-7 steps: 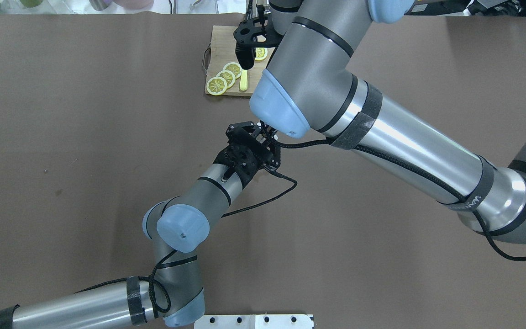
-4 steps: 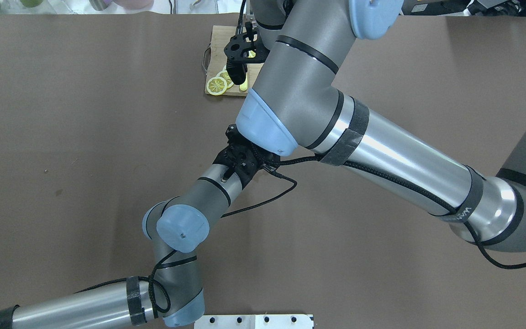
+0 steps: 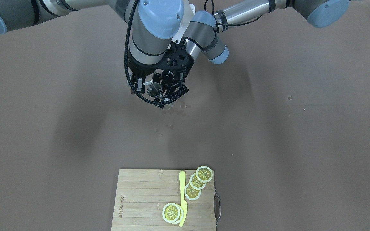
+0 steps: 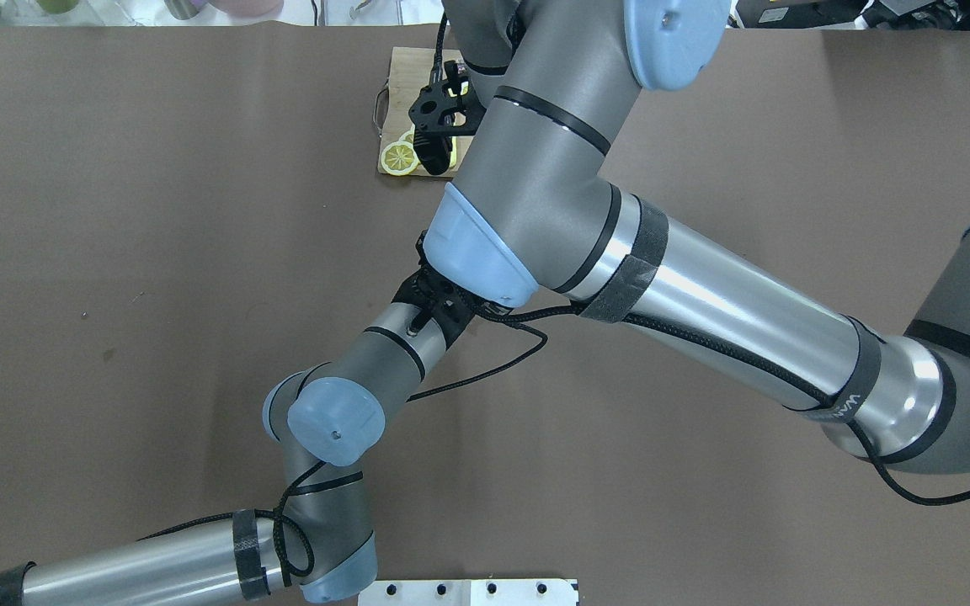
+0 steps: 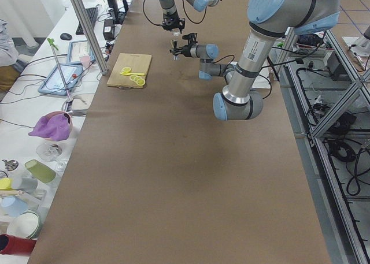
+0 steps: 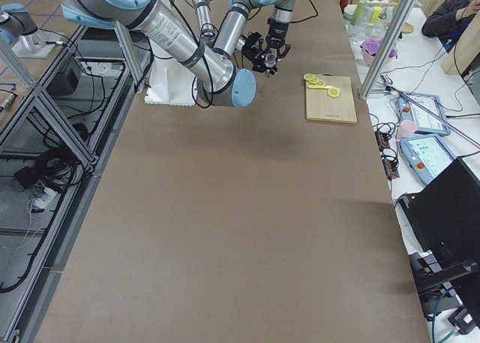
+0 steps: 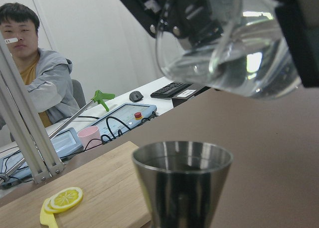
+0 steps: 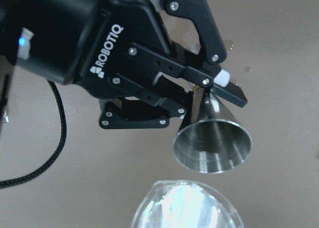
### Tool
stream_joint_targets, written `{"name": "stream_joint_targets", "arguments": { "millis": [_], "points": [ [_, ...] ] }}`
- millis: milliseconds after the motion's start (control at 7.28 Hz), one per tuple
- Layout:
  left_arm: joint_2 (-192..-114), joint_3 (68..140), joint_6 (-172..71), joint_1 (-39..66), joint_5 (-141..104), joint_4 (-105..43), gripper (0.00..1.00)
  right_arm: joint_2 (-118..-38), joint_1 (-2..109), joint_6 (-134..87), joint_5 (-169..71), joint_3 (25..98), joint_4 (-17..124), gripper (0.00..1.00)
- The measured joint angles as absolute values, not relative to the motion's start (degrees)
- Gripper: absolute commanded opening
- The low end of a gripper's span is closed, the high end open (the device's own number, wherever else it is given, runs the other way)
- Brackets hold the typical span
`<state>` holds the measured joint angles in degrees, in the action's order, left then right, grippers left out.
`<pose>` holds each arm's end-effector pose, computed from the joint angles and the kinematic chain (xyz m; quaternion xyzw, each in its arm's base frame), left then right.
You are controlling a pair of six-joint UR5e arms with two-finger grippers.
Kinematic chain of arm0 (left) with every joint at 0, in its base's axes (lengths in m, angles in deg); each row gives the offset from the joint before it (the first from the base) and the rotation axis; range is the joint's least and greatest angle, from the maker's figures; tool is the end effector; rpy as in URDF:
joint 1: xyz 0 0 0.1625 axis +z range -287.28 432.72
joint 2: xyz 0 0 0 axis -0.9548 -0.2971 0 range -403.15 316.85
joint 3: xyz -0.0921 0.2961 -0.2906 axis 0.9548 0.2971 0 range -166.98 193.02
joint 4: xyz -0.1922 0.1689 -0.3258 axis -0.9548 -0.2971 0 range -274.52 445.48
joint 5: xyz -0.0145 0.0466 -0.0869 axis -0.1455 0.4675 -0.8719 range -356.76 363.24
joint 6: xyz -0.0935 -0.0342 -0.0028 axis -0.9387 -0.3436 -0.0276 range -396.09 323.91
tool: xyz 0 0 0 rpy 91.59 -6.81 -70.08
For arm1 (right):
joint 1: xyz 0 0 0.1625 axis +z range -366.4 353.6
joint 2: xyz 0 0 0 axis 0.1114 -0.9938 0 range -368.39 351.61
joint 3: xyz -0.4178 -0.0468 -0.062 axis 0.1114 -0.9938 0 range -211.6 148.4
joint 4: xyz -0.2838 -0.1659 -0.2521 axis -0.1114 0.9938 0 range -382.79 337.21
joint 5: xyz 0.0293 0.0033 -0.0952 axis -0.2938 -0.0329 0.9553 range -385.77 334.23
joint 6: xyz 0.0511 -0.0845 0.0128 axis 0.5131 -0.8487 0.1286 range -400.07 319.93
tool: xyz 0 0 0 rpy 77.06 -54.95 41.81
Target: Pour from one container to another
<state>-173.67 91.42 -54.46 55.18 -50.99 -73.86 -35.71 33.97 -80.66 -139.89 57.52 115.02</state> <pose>0.5955 -0.3890 0.1855 0.6483 0.3715 0.0763 0.6602 -0.4594 -0.5119 0.0759 0.1023 -0.2161 -0.7056 0.6670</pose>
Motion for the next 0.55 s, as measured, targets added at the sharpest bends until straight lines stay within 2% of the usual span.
{"name": "stream_joint_targets", "arguments": {
  "millis": [549],
  "points": [
    [-173.6,91.4,-54.4,55.3,-50.9,-74.8,0.0,-35.8,33.5,-80.9,-139.2,57.5,116.5,0.0]
  ]
}}
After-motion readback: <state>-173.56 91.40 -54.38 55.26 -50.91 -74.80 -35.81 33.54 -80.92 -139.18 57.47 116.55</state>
